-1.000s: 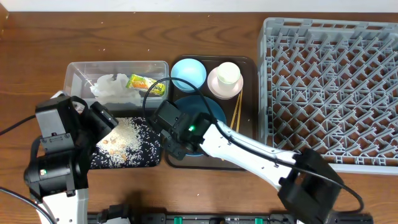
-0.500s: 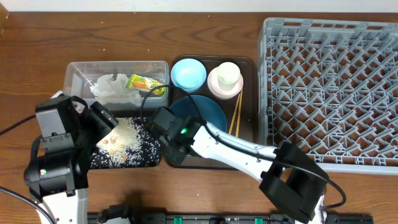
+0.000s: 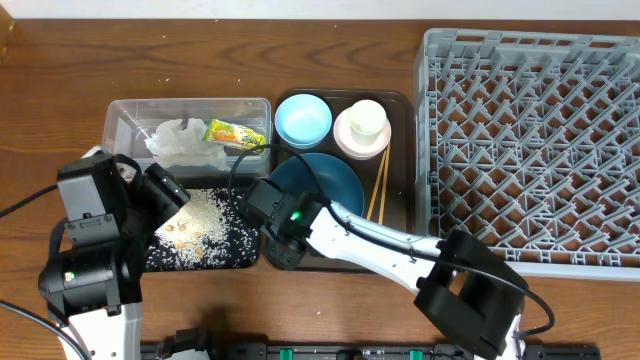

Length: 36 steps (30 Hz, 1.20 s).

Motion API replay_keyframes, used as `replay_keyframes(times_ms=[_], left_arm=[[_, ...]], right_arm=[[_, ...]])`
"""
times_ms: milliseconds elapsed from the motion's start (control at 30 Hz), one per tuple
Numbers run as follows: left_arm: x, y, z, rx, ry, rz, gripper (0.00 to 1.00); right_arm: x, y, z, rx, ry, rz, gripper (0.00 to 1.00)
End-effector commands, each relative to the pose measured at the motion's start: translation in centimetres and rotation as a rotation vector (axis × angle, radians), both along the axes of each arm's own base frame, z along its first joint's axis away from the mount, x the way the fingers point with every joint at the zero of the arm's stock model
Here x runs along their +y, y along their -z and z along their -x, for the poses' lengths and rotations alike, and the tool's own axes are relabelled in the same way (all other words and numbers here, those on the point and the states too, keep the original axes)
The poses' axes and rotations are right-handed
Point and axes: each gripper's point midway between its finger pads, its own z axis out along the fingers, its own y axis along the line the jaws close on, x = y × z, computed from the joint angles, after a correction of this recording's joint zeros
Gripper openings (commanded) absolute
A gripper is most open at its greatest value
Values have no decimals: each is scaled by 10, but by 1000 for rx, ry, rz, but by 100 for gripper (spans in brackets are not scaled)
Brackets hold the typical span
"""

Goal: Sort waste into correct bins and load items into the dishwasher rack
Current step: 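Grasp the blue plate rim with the right gripper, then lift the blue plate with the right gripper and stand it in the rack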

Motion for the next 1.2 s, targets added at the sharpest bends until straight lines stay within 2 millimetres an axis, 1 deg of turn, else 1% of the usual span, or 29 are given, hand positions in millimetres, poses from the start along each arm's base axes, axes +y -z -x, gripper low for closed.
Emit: replay_keyframes(times_ms=[0, 67, 167, 367, 400, 467, 533, 567, 667, 700, 767, 800, 833, 867, 900, 967, 1033, 1067, 1167], left_arm=[[3, -3, 0, -4, -9, -14, 83], [3, -3, 0, -4, -9, -14, 83], [3, -3, 0, -4, -9, -14, 83], [3, -3, 0, -4, -8, -14, 84], [3, -3, 0, -4, -8, -14, 83], [3, -3, 0, -4, -8, -14, 83], [3, -3, 0, -4, -8, -14, 83], [3, -3, 0, -4, -8, -14, 84], [3, -3, 0, -4, -8, -14, 84], [3, -3, 0, -4, -9, -14, 84], [3, -3, 0, -4, -8, -14, 84], [3, -3, 0, -4, -8, -14, 83], [3, -3, 0, -3, -8, -14, 83], [3, -3, 0, -4, -8, -14, 84], [3, -3, 0, -4, -8, -14, 84], [3, -3, 0, -4, -8, -14, 84], [3, -3, 0, -4, -8, -14, 84], [3, -3, 0, -4, -9, -14, 84], [3, -3, 0, -3, -9, -14, 84]], right_arm=[[-4, 4, -1, -15, 0, 27, 23], [-5, 4, 0, -12, 0, 32, 17], [-5, 4, 1, -8, -1, 29, 1], [-1, 1, 7, 20, -11, 8, 1], [1, -2, 8, 28, -14, 0, 1], [6, -14, 11, 45, -22, -31, 1], [14, -34, 14, 55, -33, -80, 1], [18, -48, 14, 51, -38, -111, 1], [25, -98, 15, 25, -51, -205, 1], [24, -113, 15, 11, -52, -228, 1], [18, -152, 17, -22, -53, -279, 1], [14, -170, 18, -39, -51, -307, 1], [8, -193, 17, -64, -46, -344, 1], [1, -210, 17, -85, -40, -375, 1], [-10, -230, 15, -111, -20, -413, 1], [-31, -257, 10, -143, 31, -462, 1], [-62, -281, 2, -174, 107, -496, 1], [-82, -291, -3, -188, 156, -507, 1], [-135, -312, -12, -217, 272, -531, 1]])
